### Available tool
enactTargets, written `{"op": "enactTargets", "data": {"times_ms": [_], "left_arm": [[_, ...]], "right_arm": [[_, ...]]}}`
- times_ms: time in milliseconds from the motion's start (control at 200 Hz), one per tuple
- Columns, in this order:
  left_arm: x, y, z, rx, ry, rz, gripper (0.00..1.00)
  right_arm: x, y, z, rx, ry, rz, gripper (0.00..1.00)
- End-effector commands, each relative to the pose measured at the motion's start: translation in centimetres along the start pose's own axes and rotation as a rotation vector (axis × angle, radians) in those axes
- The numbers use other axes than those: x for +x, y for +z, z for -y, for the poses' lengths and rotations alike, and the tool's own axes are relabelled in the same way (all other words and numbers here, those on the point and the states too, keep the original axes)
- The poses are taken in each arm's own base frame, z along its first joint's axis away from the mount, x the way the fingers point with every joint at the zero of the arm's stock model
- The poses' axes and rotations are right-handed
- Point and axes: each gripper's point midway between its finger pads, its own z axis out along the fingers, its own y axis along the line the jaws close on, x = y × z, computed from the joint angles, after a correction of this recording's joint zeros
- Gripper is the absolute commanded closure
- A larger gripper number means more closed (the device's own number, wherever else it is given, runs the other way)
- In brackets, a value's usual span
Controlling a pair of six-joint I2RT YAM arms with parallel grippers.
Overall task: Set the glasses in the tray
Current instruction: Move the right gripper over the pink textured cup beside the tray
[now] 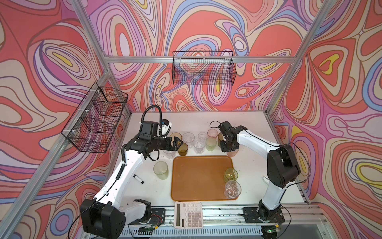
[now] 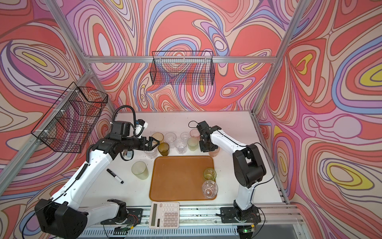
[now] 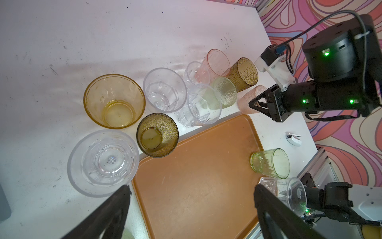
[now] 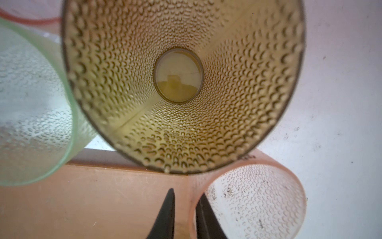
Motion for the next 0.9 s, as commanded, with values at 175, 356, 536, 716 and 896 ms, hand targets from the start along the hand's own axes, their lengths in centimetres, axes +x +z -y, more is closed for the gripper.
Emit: {"op": "enactTargets", "data": {"times_ms": [175,356,536,716,896], "left_arm": [[0.2,0.1,0.1,-0.001,0.009,-0.005,0.04],[0.1,0.1,0.1,0.001,0.010,-0.005,0.04],[0.1,0.1,0.1,0.001,0.011,-0.004,0.04],[0.2,0.1,0.1,0.000,0.010,-0.008,0.04],[0.2,0.0,0.1,-0.001,0.011,-0.006,0.04]], "right_arm": [[-0.2,-0.1,0.8,0.032,-0.004,0.020,0.87],[-0.3,-0.4,0.9,0.035,-0.004,0.031,0.91],[-0.3,-0.9,1.1,0.040,-0.006,0.043,0.94],[-0.5,-1.9,1.4,0.043,-0.002,0.067,0.98],[0.0,-2.6,1.7,0.046,-0.002,0.058,0.99]]}}
